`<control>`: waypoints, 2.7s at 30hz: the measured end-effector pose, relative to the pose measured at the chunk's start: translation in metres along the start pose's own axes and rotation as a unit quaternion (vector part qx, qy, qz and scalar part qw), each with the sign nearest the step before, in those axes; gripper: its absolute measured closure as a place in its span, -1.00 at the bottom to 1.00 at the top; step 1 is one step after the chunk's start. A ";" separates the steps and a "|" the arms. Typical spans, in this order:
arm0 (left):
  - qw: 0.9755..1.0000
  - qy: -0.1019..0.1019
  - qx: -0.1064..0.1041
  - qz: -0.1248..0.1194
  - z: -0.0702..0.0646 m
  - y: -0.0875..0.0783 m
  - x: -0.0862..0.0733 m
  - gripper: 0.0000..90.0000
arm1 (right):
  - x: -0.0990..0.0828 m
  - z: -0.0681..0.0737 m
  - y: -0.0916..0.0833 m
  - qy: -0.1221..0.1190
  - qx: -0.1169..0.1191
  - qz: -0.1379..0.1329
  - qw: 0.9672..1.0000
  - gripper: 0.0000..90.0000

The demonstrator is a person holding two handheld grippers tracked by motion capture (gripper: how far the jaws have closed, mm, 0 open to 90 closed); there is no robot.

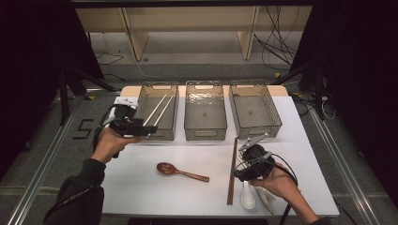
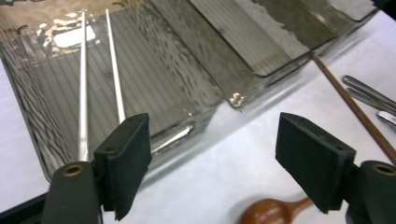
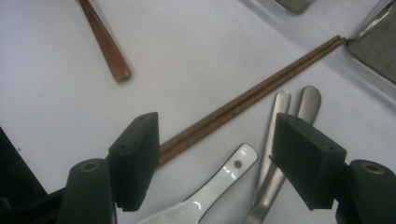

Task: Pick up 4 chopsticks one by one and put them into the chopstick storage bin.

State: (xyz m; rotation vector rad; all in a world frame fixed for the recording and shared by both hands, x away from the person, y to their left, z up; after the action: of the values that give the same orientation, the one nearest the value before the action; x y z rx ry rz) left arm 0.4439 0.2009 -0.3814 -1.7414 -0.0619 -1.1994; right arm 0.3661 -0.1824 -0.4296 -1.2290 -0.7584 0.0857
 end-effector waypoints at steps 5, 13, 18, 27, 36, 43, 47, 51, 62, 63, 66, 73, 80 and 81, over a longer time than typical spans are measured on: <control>1.000 0.014 -0.010 0.004 -0.018 -0.003 -0.014 -0.49 | 0.002 0.001 0.010 0.008 -0.004 0.017 1.000 -0.19; 0.999 0.031 -0.012 0.000 -0.047 -0.006 -0.030 -0.56 | 0.007 -0.001 0.026 0.018 -0.015 0.039 0.999 -0.03; 0.999 0.043 -0.018 -0.004 -0.062 -0.009 -0.038 -0.59 | 0.009 -0.005 0.031 0.032 -0.024 0.044 0.998 0.02; 0.998 0.051 -0.028 0.001 -0.076 -0.013 -0.050 -0.63 | 0.010 -0.004 0.042 0.027 -0.027 0.063 0.997 0.20; 0.998 0.054 -0.026 0.001 -0.079 -0.016 -0.054 -0.63 | 0.010 -0.006 0.048 0.033 -0.035 0.075 0.996 0.26; 0.998 0.056 -0.026 0.002 -0.081 -0.016 -0.057 -0.63 | 0.011 -0.006 0.054 0.033 -0.044 0.085 0.995 0.27; 0.998 0.056 -0.026 0.005 -0.082 -0.016 -0.059 -0.63 | 0.012 -0.005 0.057 0.034 -0.040 0.085 0.995 0.28; 0.998 0.057 -0.026 0.010 -0.082 -0.015 -0.060 -0.63 | 0.013 -0.005 0.057 0.038 -0.040 0.086 0.995 0.28; 0.998 0.057 -0.028 0.011 -0.082 -0.014 -0.062 -0.63 | 0.010 -0.005 0.057 0.046 -0.045 0.095 0.993 0.37; 0.998 0.057 -0.029 0.011 -0.083 -0.014 -0.062 -0.63 | 0.010 -0.005 0.056 0.047 -0.044 0.097 0.993 0.39; 0.998 0.058 -0.029 0.010 -0.083 -0.014 -0.061 -0.63 | 0.008 -0.005 0.056 0.049 -0.038 0.104 0.993 0.42; 0.998 0.057 -0.031 0.010 -0.084 -0.014 -0.062 -0.63 | 0.007 -0.003 0.056 0.045 -0.042 0.108 0.992 0.42; 0.998 0.061 -0.033 0.011 -0.085 -0.014 -0.062 -0.63 | 0.005 0.000 0.056 0.040 -0.040 0.110 0.992 0.39; 0.998 0.061 -0.034 0.010 -0.086 -0.014 -0.062 -0.63 | 0.004 0.002 0.056 0.031 -0.049 0.110 0.992 0.39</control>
State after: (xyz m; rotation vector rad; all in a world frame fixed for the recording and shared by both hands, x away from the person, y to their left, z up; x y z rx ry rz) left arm 0.3465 0.1735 -0.4148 -1.7194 0.0691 -1.3034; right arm 0.3869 -0.1581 -0.4761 -1.3998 -0.5759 0.1914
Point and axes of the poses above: each handheld gripper's, and its own axes: y roughly forward along the jaws, x roughly out of its top, z roughly to its left, the point moved 2 cm from there along y, roughly forward along the jaws, and after that the axes turned 12 degrees about y, right-handed, at the moved point
